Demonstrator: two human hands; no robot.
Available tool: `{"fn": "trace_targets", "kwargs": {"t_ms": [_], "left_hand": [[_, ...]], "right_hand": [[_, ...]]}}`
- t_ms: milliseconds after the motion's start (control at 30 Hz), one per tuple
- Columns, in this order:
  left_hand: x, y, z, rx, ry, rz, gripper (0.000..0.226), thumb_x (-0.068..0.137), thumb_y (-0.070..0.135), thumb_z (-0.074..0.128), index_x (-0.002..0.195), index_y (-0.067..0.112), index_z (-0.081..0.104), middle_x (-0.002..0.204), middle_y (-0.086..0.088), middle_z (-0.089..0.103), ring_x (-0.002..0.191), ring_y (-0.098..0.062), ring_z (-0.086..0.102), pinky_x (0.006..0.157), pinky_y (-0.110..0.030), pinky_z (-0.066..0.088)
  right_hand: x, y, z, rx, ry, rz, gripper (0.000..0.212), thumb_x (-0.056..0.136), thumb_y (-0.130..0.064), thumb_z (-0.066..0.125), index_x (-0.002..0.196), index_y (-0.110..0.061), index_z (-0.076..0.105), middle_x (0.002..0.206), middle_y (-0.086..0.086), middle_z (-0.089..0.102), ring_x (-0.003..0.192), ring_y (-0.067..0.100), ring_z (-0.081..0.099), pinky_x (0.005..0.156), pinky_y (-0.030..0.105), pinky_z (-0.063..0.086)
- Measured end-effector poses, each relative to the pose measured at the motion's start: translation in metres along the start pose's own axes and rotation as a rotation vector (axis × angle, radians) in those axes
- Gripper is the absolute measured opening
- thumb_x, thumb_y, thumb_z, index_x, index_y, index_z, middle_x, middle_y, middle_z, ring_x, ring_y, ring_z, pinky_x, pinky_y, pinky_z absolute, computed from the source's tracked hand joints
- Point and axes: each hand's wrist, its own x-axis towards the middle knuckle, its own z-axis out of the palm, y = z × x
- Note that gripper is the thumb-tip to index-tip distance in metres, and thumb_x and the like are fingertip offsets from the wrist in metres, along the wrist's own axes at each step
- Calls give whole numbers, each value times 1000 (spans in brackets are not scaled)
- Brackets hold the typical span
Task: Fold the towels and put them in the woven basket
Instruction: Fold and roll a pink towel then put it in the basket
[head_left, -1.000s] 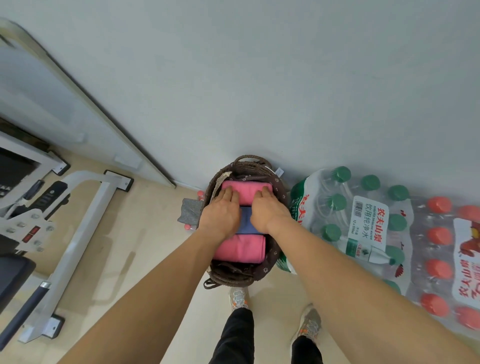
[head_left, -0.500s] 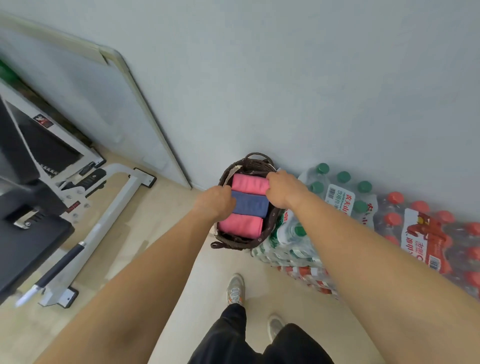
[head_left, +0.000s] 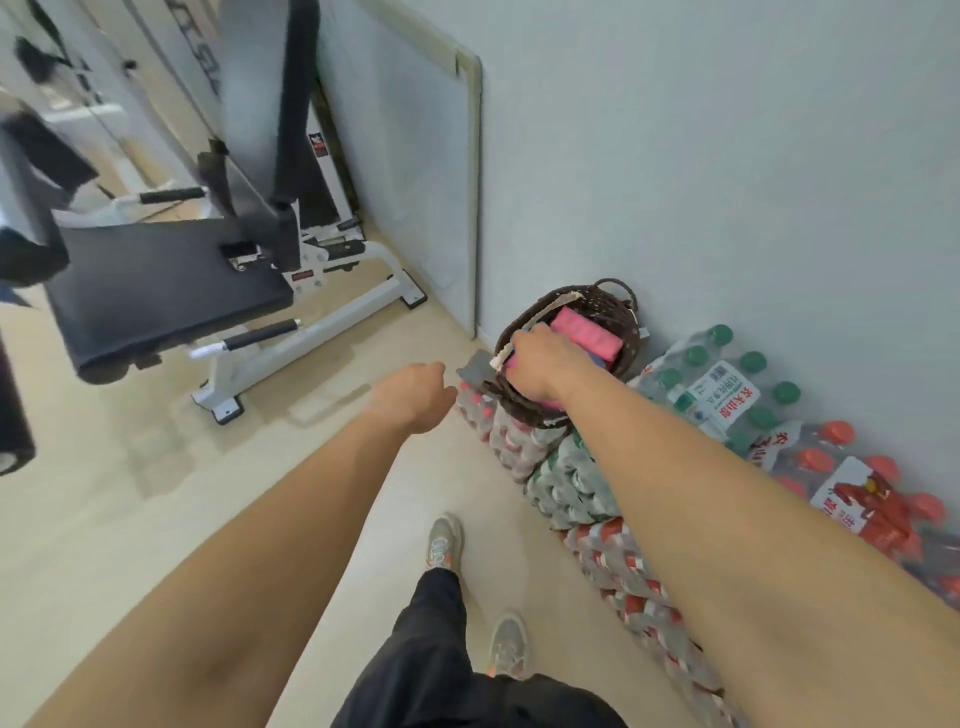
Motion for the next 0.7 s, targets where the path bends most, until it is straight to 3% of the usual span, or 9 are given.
{"fn": "trace_targets", "kwargs": {"t_ms": [133, 267, 433, 700], "left_hand": [[-54, -64, 1, -73, 41, -156, 47, 99, 42, 38, 135, 14, 46, 133, -11, 56, 116, -31, 55, 94, -44, 48], [-101, -131, 0, -141, 101, -287, 47, 98, 41, 39, 134, 14, 47, 132, -10, 57, 115, -32, 55, 95, -44, 48], [-154, -218, -1, -199, 157, -442, 44, 98, 41, 38, 131, 14, 49, 127, -9, 59, 110, -30, 57, 77, -36, 44], [-240, -367, 2, -274, 182, -625, 48, 99, 42, 38, 137, 15, 45, 138, -6, 52, 122, -28, 52, 93, -40, 45]], "right_hand": [[-7, -65, 6, -96, -42, -140, 40, 93, -22, 48, 130, -9, 53, 133, 16, 49, 119, 36, 51, 91, 41, 46], [-12, -146, 11, -164, -64, -264, 49, 93, -25, 48, 140, -13, 48, 139, 13, 47, 126, 33, 47, 98, 40, 43], [-16, -262, 28, -229, -90, -424, 50, 90, -23, 47, 139, -15, 45, 139, 12, 43, 123, 34, 47, 98, 46, 46], [-27, -450, 67, -347, -110, -677, 41, 97, -31, 42, 134, -13, 49, 135, 12, 49, 120, 32, 50, 94, 43, 45]]}}
